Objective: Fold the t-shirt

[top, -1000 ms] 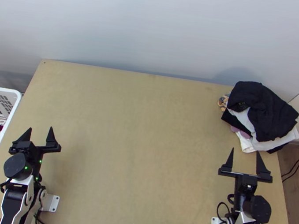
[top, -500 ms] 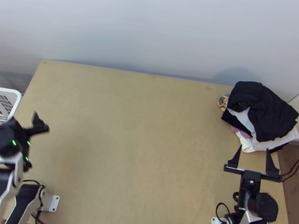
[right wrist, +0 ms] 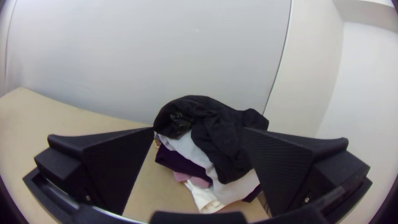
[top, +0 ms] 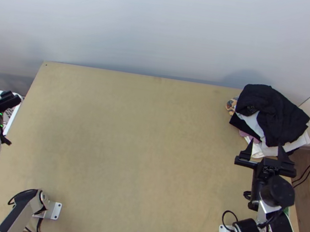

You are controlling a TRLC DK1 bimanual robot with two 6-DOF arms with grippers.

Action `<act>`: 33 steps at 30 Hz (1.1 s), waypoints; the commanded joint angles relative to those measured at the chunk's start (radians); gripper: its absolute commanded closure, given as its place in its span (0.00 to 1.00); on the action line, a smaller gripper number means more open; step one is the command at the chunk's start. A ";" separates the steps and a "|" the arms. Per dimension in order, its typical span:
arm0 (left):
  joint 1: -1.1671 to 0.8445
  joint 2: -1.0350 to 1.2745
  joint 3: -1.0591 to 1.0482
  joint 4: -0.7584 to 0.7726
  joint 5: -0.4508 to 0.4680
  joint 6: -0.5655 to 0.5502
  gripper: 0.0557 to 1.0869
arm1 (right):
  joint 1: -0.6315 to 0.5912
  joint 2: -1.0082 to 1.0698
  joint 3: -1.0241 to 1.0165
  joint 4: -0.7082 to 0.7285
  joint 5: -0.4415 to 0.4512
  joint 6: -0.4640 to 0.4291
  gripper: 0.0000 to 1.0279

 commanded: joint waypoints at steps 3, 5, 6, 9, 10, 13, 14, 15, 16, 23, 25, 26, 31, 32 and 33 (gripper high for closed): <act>0.045 0.040 0.046 -0.068 0.038 -0.069 0.05 | 0.004 0.006 -0.075 -0.002 0.013 0.046 0.04; 0.045 0.060 0.029 -0.088 0.039 -0.086 0.05 | 0.001 0.008 -0.073 -0.013 0.014 0.048 0.04; 0.048 0.071 0.018 -0.087 0.039 -0.086 0.05 | 0.000 0.008 -0.067 -0.019 0.014 0.048 0.04; 0.088 0.123 0.001 -0.053 0.039 -0.077 0.05 | -0.010 0.015 -0.036 -0.043 0.014 0.048 0.04; 0.118 0.151 0.001 -0.031 0.042 -0.072 0.05 | -0.010 0.015 -0.026 -0.059 0.014 0.048 0.04; 0.232 0.237 0.003 0.031 0.107 -0.072 0.05 | -0.008 0.014 -0.013 -0.086 0.014 0.048 0.04; 0.273 0.264 -0.002 0.059 0.141 -0.077 0.05 | -0.008 0.012 -0.013 -0.088 0.014 0.048 0.04; 0.306 0.293 -0.009 0.085 0.168 -0.080 0.05 | -0.008 0.011 -0.013 -0.088 0.014 0.046 0.04; 0.338 0.324 -0.020 0.119 0.181 -0.081 0.05 | -0.008 0.012 -0.018 -0.086 0.014 0.045 0.04; 0.572 0.583 0.029 0.231 0.188 -0.101 0.05 | -0.028 0.041 -0.024 -0.073 0.017 0.057 0.04; 0.634 0.651 0.057 0.234 0.193 -0.117 0.05 | -0.029 0.049 -0.018 -0.077 0.017 0.057 0.04; 0.657 0.681 0.071 0.234 0.194 -0.123 0.05 | -0.029 0.057 -0.013 -0.080 0.017 0.056 0.04; 0.743 0.821 0.135 0.237 0.193 -0.164 0.05 | -0.029 0.104 0.020 -0.083 0.017 0.056 0.04; 0.761 0.856 0.149 0.234 0.193 -0.170 0.05 | -0.029 0.117 0.028 -0.083 0.017 0.056 0.04; 0.780 0.892 0.163 0.229 0.193 -0.178 0.05 | -0.029 0.130 0.036 -0.082 0.017 0.056 0.04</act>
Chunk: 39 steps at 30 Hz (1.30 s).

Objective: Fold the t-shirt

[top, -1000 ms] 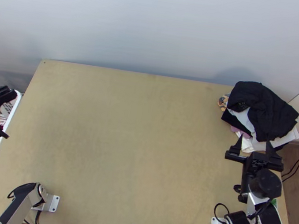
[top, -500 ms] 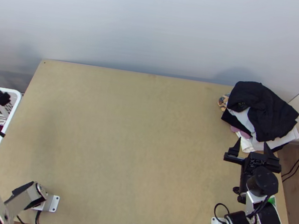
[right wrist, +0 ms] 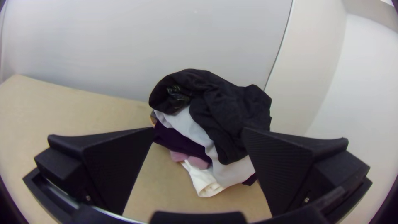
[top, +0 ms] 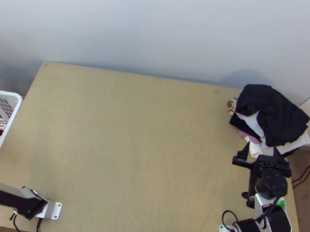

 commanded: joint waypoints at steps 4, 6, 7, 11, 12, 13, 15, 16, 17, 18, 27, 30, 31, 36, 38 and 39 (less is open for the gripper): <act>0.198 0.351 0.139 -0.046 -0.006 -0.036 0.05 | -0.001 0.102 0.051 0.006 0.000 0.001 0.04; 0.225 0.407 0.159 -0.055 -0.014 -0.032 0.05 | 0.000 0.112 0.053 0.009 0.000 -0.001 0.04; 0.240 0.439 0.171 -0.059 -0.016 -0.027 0.05 | 0.005 0.115 0.053 0.012 0.000 -0.004 0.04; 0.278 0.563 0.236 -0.098 -0.068 0.016 0.05 | 0.013 0.120 0.056 0.012 0.000 -0.004 0.04; 0.280 0.586 0.250 -0.110 -0.082 0.033 0.05 | 0.013 0.120 0.056 0.012 0.000 -0.004 0.04; 0.281 0.605 0.259 -0.124 -0.100 0.045 0.06 | 0.013 0.120 0.056 0.012 0.000 -0.005 0.04; 0.281 0.635 0.274 -0.150 -0.126 0.068 0.11 | 0.013 0.120 0.056 0.012 0.001 -0.008 0.04; 0.281 0.649 0.282 -0.164 -0.128 0.073 0.11 | 0.013 0.120 0.056 0.011 0.001 -0.010 0.04; 0.283 0.657 0.285 -0.173 -0.134 0.079 0.11 | 0.014 0.120 0.056 0.012 0.001 -0.011 0.04; 0.283 0.663 0.285 -0.176 -0.135 0.083 0.11 | 0.014 0.120 0.058 0.012 0.001 -0.011 0.04; 0.283 0.727 0.286 -0.219 -0.144 0.128 0.53 | 0.033 0.123 0.058 0.012 0.007 -0.022 0.04; 0.284 0.727 0.286 -0.222 -0.144 0.143 0.87 | 0.033 0.122 0.053 0.012 0.011 -0.025 0.04; 0.283 0.724 0.285 -0.222 -0.144 0.145 0.95 | 0.033 0.122 0.051 0.012 0.012 -0.027 0.04; 0.280 0.600 0.256 -0.234 -0.102 0.148 0.96 | 0.039 0.122 0.051 0.012 0.012 -0.025 0.04; 0.269 0.497 0.254 -0.285 -0.016 0.140 0.96 | 0.040 0.123 0.051 0.014 0.012 -0.024 0.04; 0.257 0.439 0.257 -0.316 0.024 0.135 0.96 | 0.040 0.125 0.051 0.014 0.012 -0.022 0.04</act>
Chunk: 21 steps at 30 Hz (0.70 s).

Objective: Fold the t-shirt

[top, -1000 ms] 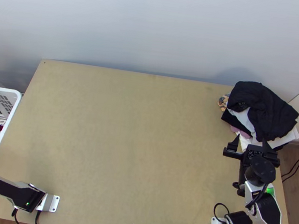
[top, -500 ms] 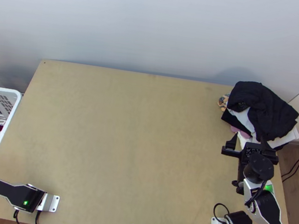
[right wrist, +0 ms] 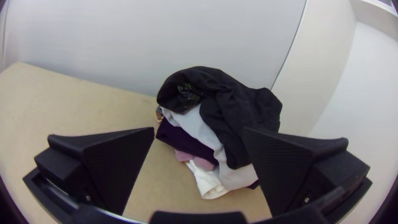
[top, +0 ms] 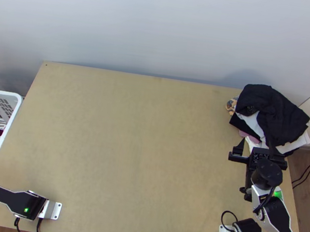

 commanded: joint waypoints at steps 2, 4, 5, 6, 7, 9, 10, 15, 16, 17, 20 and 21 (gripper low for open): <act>-0.059 -0.314 0.000 -0.123 0.189 -0.009 0.96 | 0.007 0.011 0.000 0.014 0.002 -0.004 0.05; -0.105 -0.411 0.035 -0.185 0.199 -0.009 0.96 | 0.005 0.022 0.007 0.025 0.004 -0.002 0.05; -0.125 -0.446 0.060 -0.217 0.201 -0.011 0.96 | 0.002 0.026 0.011 0.031 0.007 -0.001 0.05; -0.143 -0.474 0.089 -0.255 0.202 -0.009 0.96 | 0.001 0.034 0.020 0.036 0.014 0.001 0.05; -0.159 -0.492 0.129 -0.307 0.219 -0.009 0.96 | -0.003 0.042 0.028 0.043 0.024 -0.001 0.04; -0.172 -0.514 0.218 -0.419 0.291 -0.028 0.96 | -0.003 0.055 0.046 0.049 0.045 -0.019 0.04; -0.175 -0.525 0.253 -0.461 0.325 -0.046 0.96 | -0.004 0.060 0.056 0.049 0.051 -0.021 0.04; -0.217 -0.649 0.359 -0.545 0.515 -0.102 0.96 | -0.015 0.060 0.103 0.060 0.053 -0.033 0.04; -0.243 -0.692 0.374 -0.559 0.544 -0.102 0.96 | -0.018 0.060 0.114 0.060 0.051 -0.033 0.04; -0.274 -0.732 0.383 -0.567 0.560 -0.102 0.96 | -0.019 0.065 0.122 0.057 0.051 -0.033 0.04; -0.422 -0.879 0.390 -0.591 0.595 -0.059 0.96 | -0.022 0.072 0.135 0.051 0.053 -0.033 0.04; -0.476 -0.926 0.386 -0.593 0.594 -0.049 0.96 | -0.022 0.072 0.137 0.051 0.054 -0.033 0.04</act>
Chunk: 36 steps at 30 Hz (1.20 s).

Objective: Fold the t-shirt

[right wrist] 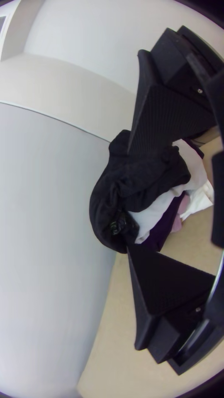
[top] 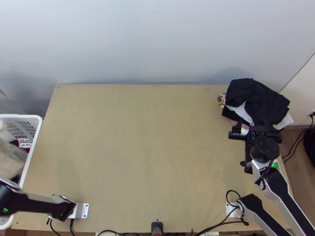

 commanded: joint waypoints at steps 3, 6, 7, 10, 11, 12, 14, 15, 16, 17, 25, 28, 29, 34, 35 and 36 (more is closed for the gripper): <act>-0.407 -0.377 0.058 -0.075 0.101 0.021 0.96 | -0.008 0.009 0.054 -0.002 0.017 -0.008 0.04; -0.647 -0.428 0.060 -0.073 0.041 -0.043 0.96 | -0.011 0.008 0.083 -0.016 0.017 -0.035 0.04; -0.743 -0.429 0.055 -0.073 -0.007 -0.062 0.96 | -0.016 0.008 0.093 -0.017 0.017 -0.040 0.04; -1.025 -0.426 0.005 -0.055 -0.171 -0.083 0.96 | -0.019 0.009 0.109 -0.020 0.017 -0.051 0.04; -1.111 -0.421 -0.017 -0.045 -0.212 -0.094 0.96 | -0.021 0.009 0.116 -0.025 0.017 -0.051 0.04; -1.192 -0.415 -0.040 -0.038 -0.243 -0.098 0.96 | -0.021 0.009 0.120 -0.029 0.017 -0.051 0.04; -1.342 -0.397 -0.089 -0.010 -0.318 -0.103 0.96 | -0.021 0.009 0.126 -0.039 0.017 -0.051 0.04; -1.424 -0.386 -0.113 0.007 -0.356 -0.106 0.96 | -0.021 0.008 0.129 -0.043 0.017 -0.051 0.04; -1.499 -0.371 -0.138 0.024 -0.399 -0.106 0.96 | -0.021 0.008 0.134 -0.045 0.019 -0.051 0.04; -1.557 -0.354 -0.155 0.034 -0.424 -0.105 0.96 | -0.022 0.008 0.135 -0.045 0.019 -0.051 0.04; -1.911 -0.151 -0.228 0.123 -0.505 -0.114 0.96 | -0.050 0.011 0.145 -0.045 0.019 -0.054 0.04; -2.013 -0.076 -0.205 0.168 -0.510 -0.111 0.96 | -0.062 0.011 0.143 -0.055 0.020 -0.052 0.04; -2.045 -0.049 -0.190 0.180 -0.510 -0.109 0.96 | -0.065 0.009 0.140 -0.055 0.020 -0.052 0.04; -2.195 0.126 -0.037 0.192 -0.510 -0.108 0.96 | -0.091 0.011 0.126 -0.060 0.020 -0.046 0.04; -2.223 0.161 -0.003 0.191 -0.510 -0.108 0.96 | -0.097 0.012 0.125 -0.060 0.019 -0.045 0.04; -2.252 0.197 0.029 0.191 -0.510 -0.109 0.96 | -0.105 0.014 0.123 -0.060 0.020 -0.041 0.04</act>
